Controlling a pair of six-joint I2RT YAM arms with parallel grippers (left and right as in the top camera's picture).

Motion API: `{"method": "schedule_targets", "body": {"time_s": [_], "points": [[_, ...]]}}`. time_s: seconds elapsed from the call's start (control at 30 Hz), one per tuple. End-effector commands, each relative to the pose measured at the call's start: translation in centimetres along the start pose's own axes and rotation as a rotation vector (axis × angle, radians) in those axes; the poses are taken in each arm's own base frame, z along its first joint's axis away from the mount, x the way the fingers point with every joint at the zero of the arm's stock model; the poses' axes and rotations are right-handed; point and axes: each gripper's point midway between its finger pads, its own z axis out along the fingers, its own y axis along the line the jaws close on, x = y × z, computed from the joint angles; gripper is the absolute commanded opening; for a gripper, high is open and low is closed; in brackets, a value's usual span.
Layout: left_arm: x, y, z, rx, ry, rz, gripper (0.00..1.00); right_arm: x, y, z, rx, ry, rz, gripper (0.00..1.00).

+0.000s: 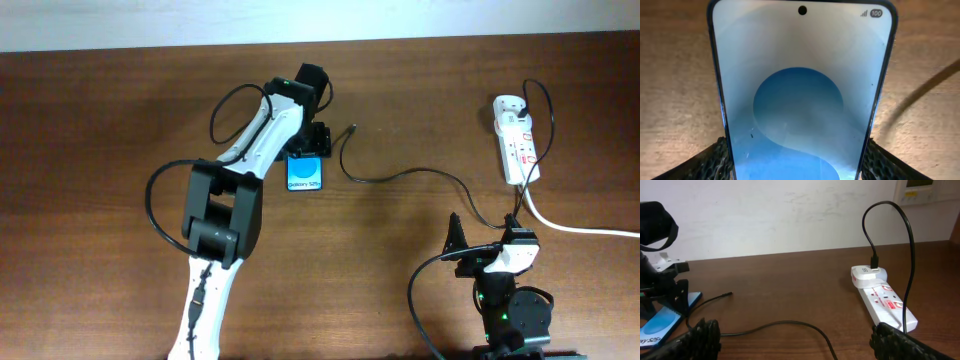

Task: Plug charger to phone and switch on socket
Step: 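Lift the phone with the left gripper and tilt it upright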

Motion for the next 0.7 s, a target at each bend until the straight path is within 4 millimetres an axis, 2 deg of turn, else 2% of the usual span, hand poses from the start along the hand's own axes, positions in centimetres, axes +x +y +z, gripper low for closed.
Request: {"method": "schedule_targets", "body": {"time_s": [0.0,0.1,0.17,0.3,0.37,0.4,0.47,0.5,0.67], "points": [[-1.1,-0.4,-1.5,0.016,-0.011,-0.014,0.7,0.2,-0.2,0.0,0.014,0.003,-0.002,0.98],[-2.4,0.2,-4.4,0.024,-0.039,-0.033,0.69,0.2,-0.2,0.0,0.014,0.003,-0.002,0.98],[-2.9,0.7,-5.5,0.027,-0.051,-0.046,0.66,0.2,-0.2,0.0,0.014,0.003,-0.002,0.99],[-4.0,2.1,-7.3,0.034,-0.079,-0.079,0.54,0.2,-0.2,0.0,0.014,0.003,-0.002,0.99],[-4.4,2.6,-7.7,0.036,-0.086,-0.092,0.42,0.2,-0.2,0.0,0.014,0.003,-0.002,0.99],[-4.5,2.9,-7.9,0.043,-0.085,-0.099,0.31,0.2,-0.2,0.0,0.014,0.003,-0.002,0.98],[-4.5,2.9,-8.2,0.072,-0.076,-0.109,0.15,0.2,-0.2,0.0,0.014,0.003,-0.002,0.98],[-4.5,2.8,-8.3,0.094,-0.069,-0.114,0.0,0.2,-0.2,0.0,0.014,0.003,-0.002,0.98],[-4.8,3.8,-8.9,0.148,-0.05,-0.197,0.0,0.2,-0.2,0.0,0.014,0.003,-0.002,0.98]]}}
